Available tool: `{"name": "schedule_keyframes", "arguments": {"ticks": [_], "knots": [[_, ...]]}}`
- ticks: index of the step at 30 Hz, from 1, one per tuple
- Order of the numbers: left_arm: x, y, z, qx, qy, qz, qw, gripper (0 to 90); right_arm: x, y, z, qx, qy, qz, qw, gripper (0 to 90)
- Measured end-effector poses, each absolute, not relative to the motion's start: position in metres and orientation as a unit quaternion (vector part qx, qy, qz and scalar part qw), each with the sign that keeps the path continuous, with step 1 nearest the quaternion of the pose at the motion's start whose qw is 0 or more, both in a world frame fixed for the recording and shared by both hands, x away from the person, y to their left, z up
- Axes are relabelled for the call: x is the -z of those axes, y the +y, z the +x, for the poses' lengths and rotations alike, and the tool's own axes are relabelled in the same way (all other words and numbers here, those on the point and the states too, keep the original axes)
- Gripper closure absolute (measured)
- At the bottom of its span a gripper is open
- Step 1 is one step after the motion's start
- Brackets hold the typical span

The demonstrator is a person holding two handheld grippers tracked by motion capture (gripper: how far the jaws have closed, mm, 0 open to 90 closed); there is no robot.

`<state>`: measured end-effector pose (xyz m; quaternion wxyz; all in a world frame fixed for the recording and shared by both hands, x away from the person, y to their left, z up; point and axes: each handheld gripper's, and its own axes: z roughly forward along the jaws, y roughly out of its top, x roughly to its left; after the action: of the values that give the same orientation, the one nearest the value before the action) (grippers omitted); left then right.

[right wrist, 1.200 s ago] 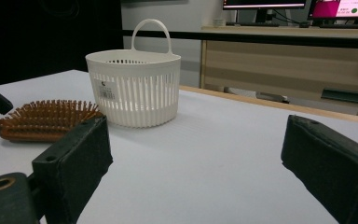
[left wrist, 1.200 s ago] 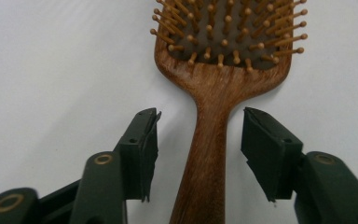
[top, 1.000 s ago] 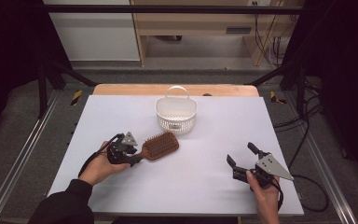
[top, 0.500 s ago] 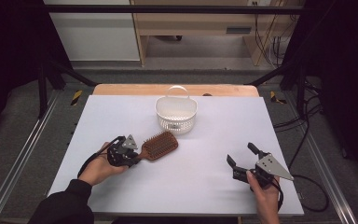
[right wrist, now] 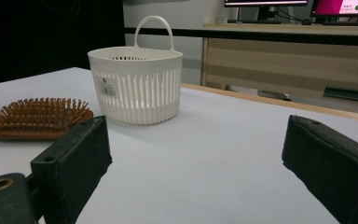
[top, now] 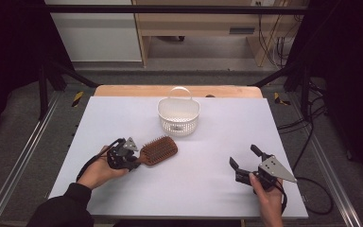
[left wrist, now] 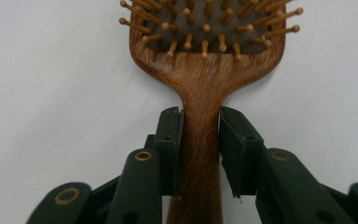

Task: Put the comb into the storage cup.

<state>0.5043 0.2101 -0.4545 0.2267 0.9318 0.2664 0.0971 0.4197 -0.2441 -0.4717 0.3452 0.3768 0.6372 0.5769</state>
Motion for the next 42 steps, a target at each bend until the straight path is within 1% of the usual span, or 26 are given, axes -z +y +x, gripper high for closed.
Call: {"name": "schedule_keyframes", "arguments": {"ticks": [3, 10, 13, 14, 17, 21, 23, 27, 28, 29, 33, 34, 35, 37, 39, 42], "knots": [[0.454, 0.208, 0.506, -0.098, 0.268, 0.932, 0.224, 66.9, 0.472, -0.244, 0.420, -0.577, 0.637, 0.377, 0.345, 8.0], [0.455, 0.208, 0.507, -0.095, 0.271, 0.931, 0.223, 66.2, 0.472, -0.244, 0.420, -0.577, 0.638, 0.377, 0.343, 7.8], [0.455, 0.207, 0.505, -0.094, 0.267, 0.933, 0.224, 71.3, 0.472, -0.243, 0.420, -0.577, 0.640, 0.376, 0.342, 7.8], [0.455, 0.206, 0.504, -0.096, 0.275, 0.930, 0.223, 71.5, 0.472, -0.243, 0.420, -0.576, 0.640, 0.376, 0.342, 7.7], [0.455, 0.205, 0.503, -0.104, 0.273, 0.931, 0.220, 71.8, 0.472, -0.242, 0.420, -0.575, 0.641, 0.376, 0.341, 7.6], [0.456, 0.206, 0.497, -0.121, 0.272, 0.927, 0.229, 71.8, 0.472, -0.243, 0.420, -0.577, 0.641, 0.376, 0.339, 7.4], [0.457, 0.207, 0.493, -0.122, 0.280, 0.921, 0.241, 71.8, 0.473, -0.243, 0.420, -0.577, 0.642, 0.376, 0.337, 7.3], [0.451, 0.209, 0.488, -0.146, 0.275, 0.912, 0.268, 72.0, 0.473, -0.242, 0.420, -0.577, 0.643, 0.376, 0.335, 7.1], [0.449, 0.209, 0.488, -0.145, 0.275, 0.912, 0.268, 72.1, 0.473, -0.242, 0.420, -0.578, 0.643, 0.375, 0.335, 7.1], [0.449, 0.207, 0.489, -0.143, 0.274, 0.916, 0.256, 72.1, 0.473, -0.242, 0.420, -0.578, 0.643, 0.376, 0.334, 7.1], [0.449, 0.204, 0.493, -0.130, 0.284, 0.919, 0.241, 72.1, 0.473, -0.241, 0.421, -0.576, 0.644, 0.377, 0.333, 7.1], [0.450, 0.202, 0.494, -0.124, 0.284, 0.924, 0.224, 72.0, 0.473, -0.242, 0.420, -0.578, 0.643, 0.376, 0.334, 7.1], [0.450, 0.202, 0.494, -0.124, 0.284, 0.924, 0.224, 71.9, 0.473, -0.242, 0.420, -0.578, 0.643, 0.376, 0.334, 7.1], [0.452, 0.198, 0.497, -0.120, 0.281, 0.931, 0.198, 72.0, 0.472, -0.242, 0.420, -0.578, 0.642, 0.376, 0.335, 7.1], [0.452, 0.197, 0.497, -0.118, 0.283, 0.931, 0.196, 72.0, 0.472, -0.243, 0.420, -0.579, 0.642, 0.376, 0.335, 7.1], [0.449, 0.191, 0.500, -0.116, 0.279, 0.938, 0.169, 71.9, 0.473, -0.242, 0.421, -0.578, 0.642, 0.375, 0.334, 7.2]]}}
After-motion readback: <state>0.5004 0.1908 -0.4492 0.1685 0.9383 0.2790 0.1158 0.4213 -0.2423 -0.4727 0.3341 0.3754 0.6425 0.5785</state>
